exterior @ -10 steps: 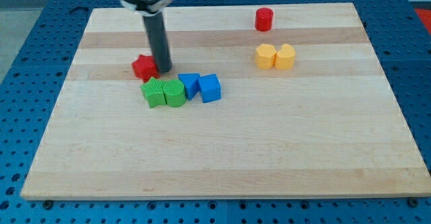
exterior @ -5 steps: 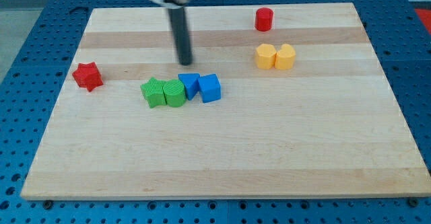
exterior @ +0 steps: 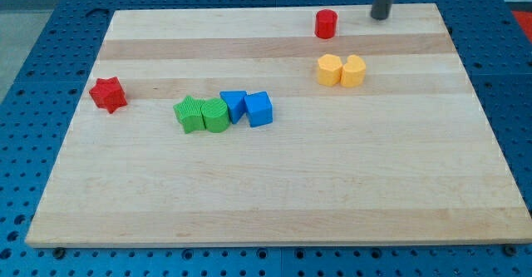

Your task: Push the red circle towards the red star

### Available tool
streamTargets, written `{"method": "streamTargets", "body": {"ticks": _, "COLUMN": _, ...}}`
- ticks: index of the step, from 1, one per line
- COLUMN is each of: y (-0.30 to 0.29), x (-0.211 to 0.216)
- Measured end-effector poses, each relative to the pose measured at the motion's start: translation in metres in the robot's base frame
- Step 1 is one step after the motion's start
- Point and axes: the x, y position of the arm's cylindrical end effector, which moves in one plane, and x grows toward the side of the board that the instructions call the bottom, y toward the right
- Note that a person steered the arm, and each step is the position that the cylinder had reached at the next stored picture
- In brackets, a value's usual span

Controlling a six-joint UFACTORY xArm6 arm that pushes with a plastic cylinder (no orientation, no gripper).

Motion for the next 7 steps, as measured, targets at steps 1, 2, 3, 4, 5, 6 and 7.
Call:
{"method": "streamTargets", "body": {"ticks": 1, "y": -0.065, "x": 0.016}}
{"method": "streamTargets", "body": {"ticks": 2, "y": -0.12, "x": 0.053}}
{"method": "streamTargets", "body": {"ticks": 3, "y": -0.168, "x": 0.07}}
{"method": "streamTargets", "body": {"ticks": 4, "y": -0.218, "x": 0.092}}
{"method": "streamTargets", "body": {"ticks": 5, "y": -0.257, "x": 0.107}}
{"method": "streamTargets", "body": {"ticks": 6, "y": -0.269, "x": 0.113}}
{"method": "streamTargets", "body": {"ticks": 7, "y": -0.308, "x": 0.122}}
